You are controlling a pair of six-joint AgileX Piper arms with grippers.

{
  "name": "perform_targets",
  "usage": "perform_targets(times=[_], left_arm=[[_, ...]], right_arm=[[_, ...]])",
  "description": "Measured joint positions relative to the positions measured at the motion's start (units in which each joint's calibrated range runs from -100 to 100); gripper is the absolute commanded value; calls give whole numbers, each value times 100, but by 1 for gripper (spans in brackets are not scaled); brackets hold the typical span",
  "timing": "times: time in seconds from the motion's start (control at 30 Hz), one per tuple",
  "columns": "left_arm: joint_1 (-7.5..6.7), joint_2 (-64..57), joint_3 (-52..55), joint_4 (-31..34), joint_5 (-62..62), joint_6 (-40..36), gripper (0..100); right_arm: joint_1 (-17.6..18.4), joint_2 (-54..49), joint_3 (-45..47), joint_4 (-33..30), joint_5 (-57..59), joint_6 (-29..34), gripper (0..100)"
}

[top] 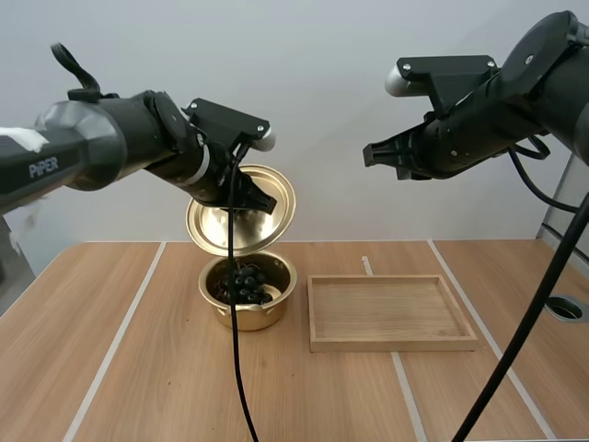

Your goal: Open the pot, put the grape inside, and close it

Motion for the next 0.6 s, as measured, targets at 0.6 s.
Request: perform_targets(times=[0.6], left_arm=[[0, 1077, 99, -77, -182, 67, 0]], right_arm=[[0, 0, 0, 0, -56, 8, 0]])
